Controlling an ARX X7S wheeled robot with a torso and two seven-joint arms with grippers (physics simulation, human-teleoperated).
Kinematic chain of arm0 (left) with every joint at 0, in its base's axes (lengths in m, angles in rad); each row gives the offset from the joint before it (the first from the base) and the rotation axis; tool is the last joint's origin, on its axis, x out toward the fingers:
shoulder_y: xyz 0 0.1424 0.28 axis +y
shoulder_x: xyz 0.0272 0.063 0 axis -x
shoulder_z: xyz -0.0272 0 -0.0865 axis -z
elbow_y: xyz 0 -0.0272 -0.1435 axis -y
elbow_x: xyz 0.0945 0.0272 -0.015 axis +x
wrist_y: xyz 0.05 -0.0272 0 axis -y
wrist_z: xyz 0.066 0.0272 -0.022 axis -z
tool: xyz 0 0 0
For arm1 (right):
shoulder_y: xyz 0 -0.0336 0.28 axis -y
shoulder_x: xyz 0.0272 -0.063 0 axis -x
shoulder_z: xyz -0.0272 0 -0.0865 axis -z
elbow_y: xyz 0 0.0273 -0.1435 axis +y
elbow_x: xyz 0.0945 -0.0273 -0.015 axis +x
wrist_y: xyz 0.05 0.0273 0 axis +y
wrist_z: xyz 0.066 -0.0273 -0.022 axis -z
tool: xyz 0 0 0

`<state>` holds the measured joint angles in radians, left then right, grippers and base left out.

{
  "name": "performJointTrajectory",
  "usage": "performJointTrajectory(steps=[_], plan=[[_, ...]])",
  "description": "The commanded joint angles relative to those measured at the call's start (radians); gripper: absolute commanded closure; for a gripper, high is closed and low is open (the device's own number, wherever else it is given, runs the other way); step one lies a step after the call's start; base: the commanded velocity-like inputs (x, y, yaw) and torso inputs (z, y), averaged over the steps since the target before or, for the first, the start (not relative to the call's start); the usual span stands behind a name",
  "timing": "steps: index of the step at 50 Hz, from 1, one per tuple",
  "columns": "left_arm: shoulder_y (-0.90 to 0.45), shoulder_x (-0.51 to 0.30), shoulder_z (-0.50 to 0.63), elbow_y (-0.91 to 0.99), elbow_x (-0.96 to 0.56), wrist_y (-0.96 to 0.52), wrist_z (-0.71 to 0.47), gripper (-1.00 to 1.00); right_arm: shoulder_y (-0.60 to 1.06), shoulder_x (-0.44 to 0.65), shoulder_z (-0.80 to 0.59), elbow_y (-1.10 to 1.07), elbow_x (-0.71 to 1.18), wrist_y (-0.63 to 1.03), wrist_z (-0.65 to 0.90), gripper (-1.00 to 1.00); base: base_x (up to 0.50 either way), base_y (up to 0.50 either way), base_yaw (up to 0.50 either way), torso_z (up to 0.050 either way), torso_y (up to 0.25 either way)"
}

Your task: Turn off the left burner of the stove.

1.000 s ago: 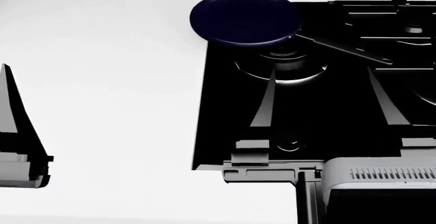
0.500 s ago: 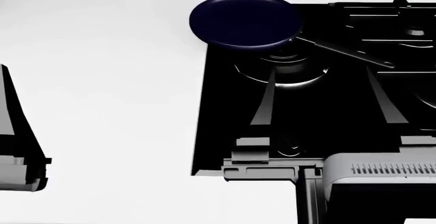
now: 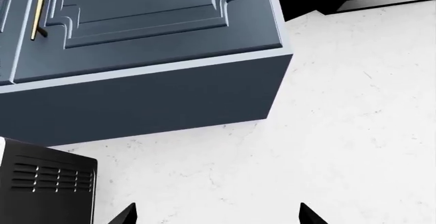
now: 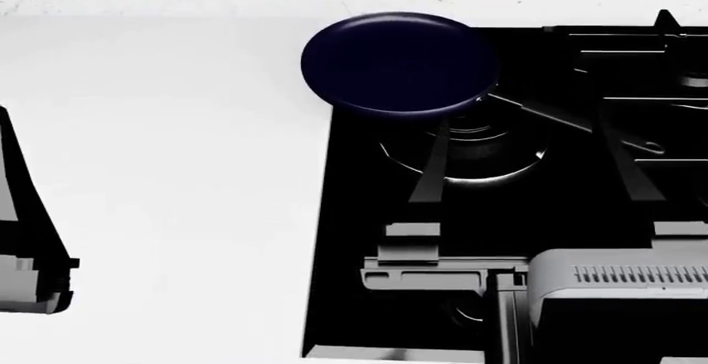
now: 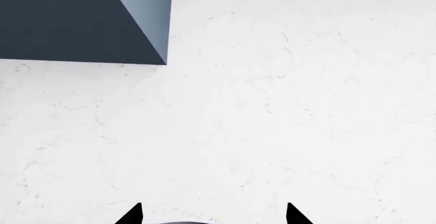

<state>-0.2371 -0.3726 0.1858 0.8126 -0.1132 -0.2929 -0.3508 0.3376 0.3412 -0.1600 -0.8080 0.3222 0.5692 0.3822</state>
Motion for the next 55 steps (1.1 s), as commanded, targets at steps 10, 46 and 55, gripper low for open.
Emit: performJointTrajectory(steps=[10,46,55], plan=[[0.012,-0.008,0.000,0.013,-0.005,-0.001,-0.008,-1.00,-0.011,0.010,-0.005,-0.021,0.010,0.007,0.009,-1.00,0.00,0.00,0.00,0.000,0.000],[0.008,-0.017,0.003,0.008,-0.026,0.002,-0.010,-1.00,-0.012,0.024,-0.003,-0.055,0.057,0.085,0.037,-1.00,0.00,0.00,0.00,0.000,0.000],[0.007,-0.020,0.003,0.012,-0.029,-0.001,-0.014,-1.00,0.027,0.061,0.036,-0.120,0.161,0.266,0.053,-1.00,0.00,0.00,0.00,0.000,0.000]])
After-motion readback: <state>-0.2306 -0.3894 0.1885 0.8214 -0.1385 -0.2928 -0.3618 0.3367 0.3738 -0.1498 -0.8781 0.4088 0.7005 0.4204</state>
